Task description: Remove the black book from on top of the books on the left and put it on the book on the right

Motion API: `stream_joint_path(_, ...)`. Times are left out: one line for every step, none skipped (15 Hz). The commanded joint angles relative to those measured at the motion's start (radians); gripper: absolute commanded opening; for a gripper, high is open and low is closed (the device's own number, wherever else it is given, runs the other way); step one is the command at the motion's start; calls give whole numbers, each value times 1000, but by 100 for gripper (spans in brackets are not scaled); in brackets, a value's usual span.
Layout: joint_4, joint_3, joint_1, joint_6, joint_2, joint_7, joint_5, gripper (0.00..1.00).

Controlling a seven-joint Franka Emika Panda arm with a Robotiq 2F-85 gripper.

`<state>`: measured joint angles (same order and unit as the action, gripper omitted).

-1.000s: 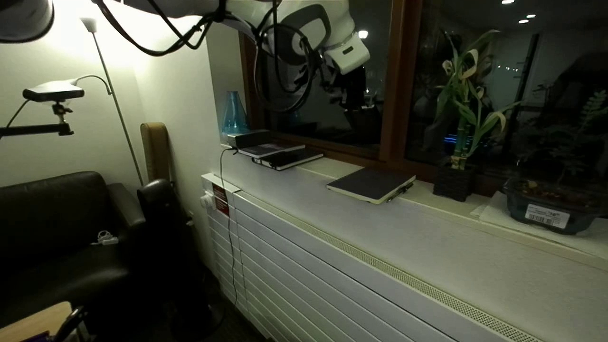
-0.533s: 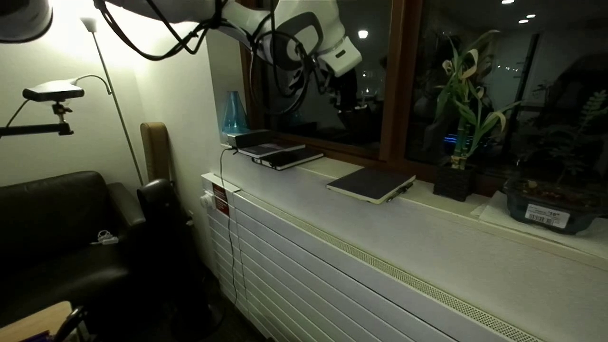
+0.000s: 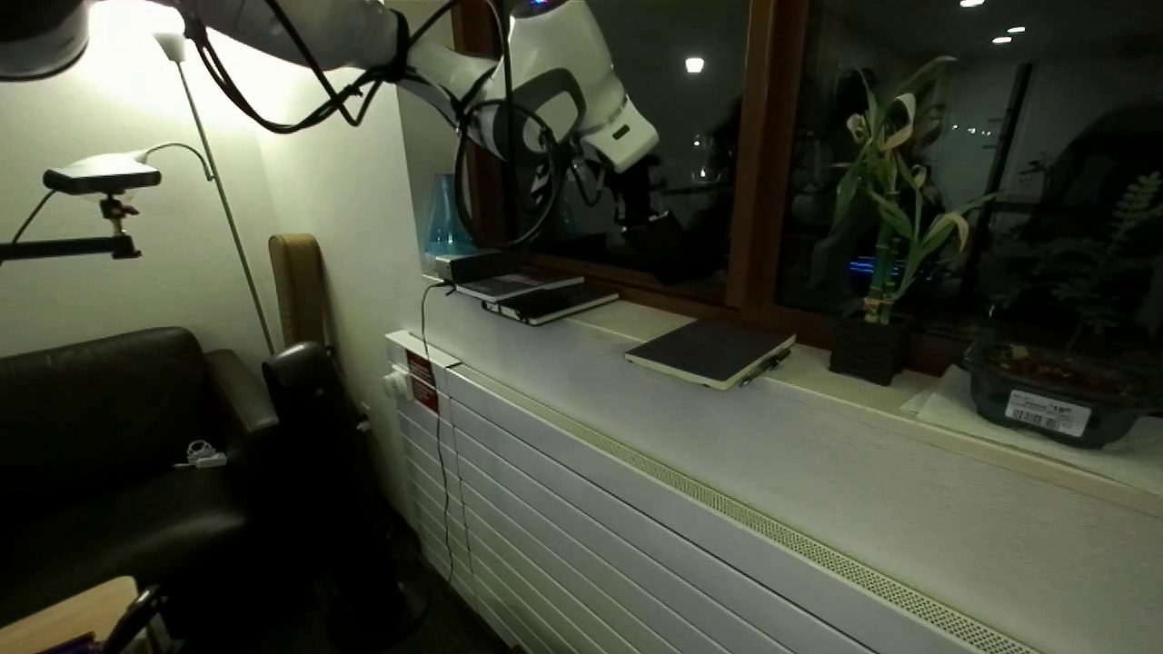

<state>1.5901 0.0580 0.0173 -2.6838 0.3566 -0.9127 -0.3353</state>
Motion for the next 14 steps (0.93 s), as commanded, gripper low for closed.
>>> stream_joint_path(34, 4, 5, -50, -21, 0, -13, 4)
stream_joint_path(37, 5, 7, -46, -22, -11, -21, 4)
stream_joint_path(40, 8, 9, -45, -25, -22, -28, 4)
stream_joint_path(43, 10, 13, -41, -29, -33, -36, 4)
stream_joint_path(48, 11, 16, -39, -34, -40, -44, 4)
stream_joint_path(54, 15, 18, -34, -38, -47, -51, 4)
stream_joint_path(58, 17, 22, -28, -40, -48, -57, 8)
stream_joint_path(65, 26, 20, -30, -45, -59, -49, 43)
stream_joint_path(74, 34, 19, -32, -49, -65, -38, 44)
stream_joint_path(80, 39, 18, -33, -54, -66, -31, 48)
stream_joint_path(90, 49, 11, -41, -62, -69, -16, 55)
stream_joint_path(98, 56, 5, -45, -70, -72, -4, 61)
stream_joint_path(104, 55, 5, -48, -77, -66, -3, 68)
stream_joint_path(112, 55, 3, -52, -85, -64, 2, 74)
